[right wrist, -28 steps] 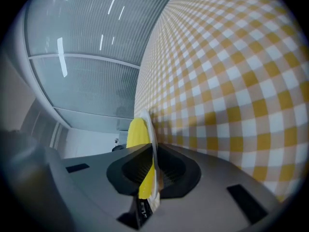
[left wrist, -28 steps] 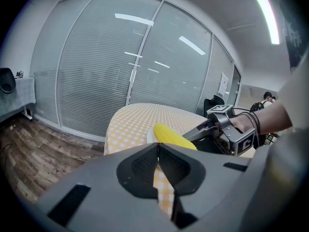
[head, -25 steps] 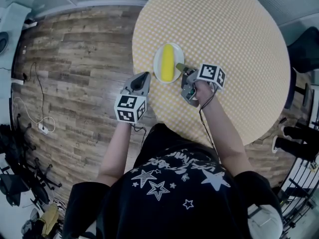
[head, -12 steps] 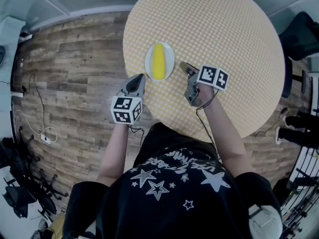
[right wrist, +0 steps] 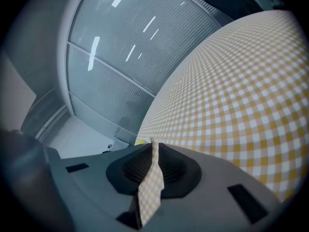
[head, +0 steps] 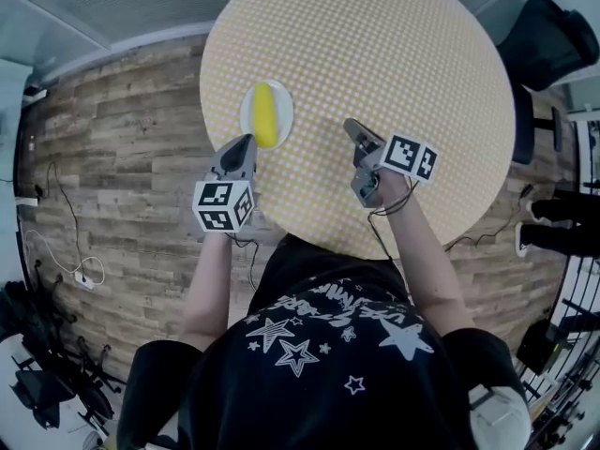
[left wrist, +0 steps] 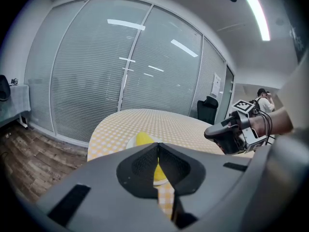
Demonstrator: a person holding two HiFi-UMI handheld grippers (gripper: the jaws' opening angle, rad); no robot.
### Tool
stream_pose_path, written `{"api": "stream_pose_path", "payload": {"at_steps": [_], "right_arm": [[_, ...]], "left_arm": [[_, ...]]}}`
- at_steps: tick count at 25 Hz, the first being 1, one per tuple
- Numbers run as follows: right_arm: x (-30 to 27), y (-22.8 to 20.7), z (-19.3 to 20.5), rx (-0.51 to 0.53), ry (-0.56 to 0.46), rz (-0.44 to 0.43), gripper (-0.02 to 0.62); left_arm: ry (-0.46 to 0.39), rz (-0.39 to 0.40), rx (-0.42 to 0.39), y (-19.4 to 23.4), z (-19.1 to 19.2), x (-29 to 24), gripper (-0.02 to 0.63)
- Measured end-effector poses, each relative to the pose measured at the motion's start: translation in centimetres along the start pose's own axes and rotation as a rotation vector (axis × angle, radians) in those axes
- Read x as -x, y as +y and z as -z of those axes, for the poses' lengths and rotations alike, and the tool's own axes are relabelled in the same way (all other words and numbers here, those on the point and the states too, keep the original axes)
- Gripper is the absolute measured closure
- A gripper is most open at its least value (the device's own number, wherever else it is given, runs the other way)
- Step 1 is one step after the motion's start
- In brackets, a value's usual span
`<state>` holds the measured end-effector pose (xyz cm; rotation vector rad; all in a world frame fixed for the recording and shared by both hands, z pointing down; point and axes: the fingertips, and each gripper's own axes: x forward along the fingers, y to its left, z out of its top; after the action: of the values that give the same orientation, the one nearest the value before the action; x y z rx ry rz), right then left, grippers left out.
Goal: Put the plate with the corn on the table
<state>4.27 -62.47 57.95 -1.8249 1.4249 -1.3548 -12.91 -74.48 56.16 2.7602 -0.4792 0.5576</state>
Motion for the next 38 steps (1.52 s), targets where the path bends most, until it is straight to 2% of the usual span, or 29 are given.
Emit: {"api": "stream_pose_path", "payload": {"at_steps": [8,16,20,24,30,34,38], "right_arm": [[2.9,2.5,-0.9,0.221,0.063,-0.140,0.548],[7.8,3.3,-0.3,0.419,0.228,-0.304,0.548],[11.0,0.9,-0.4,0.495,0.257,-0.357,0.548],[14.4,-0.9,-0.5,0.530,0.291,-0.420,0.548],[18.7,-2.5,-0.2,0.666,0.365,-0.490,0.548],[20.7,-2.1,0.6,0.774,0.394,-0.534,0.548],[21.9,-2.1,2.1,0.807,0.423,-0.565,0.548]], "left_arm": [[-0.027,-0.048,-0.018,-5.5,-0.6,1.1,0.598],[-0.039,-0.154,-0.010,-12.5,-1.6,2.2,0.598],[-0.038,-0.192,-0.024,-17.0,-0.2,1.6,0.598],[-0.067,-0.270,-0.025,-21.3,0.1,2.1,0.598],[-0.102,-0.367,0.002,-27.4,0.8,3.7,0.598],[-0.098,-0.412,0.016,-30.0,1.8,5.5,0.598],[-0.091,-0.439,0.030,-31.4,2.4,6.8,0.598]]}}
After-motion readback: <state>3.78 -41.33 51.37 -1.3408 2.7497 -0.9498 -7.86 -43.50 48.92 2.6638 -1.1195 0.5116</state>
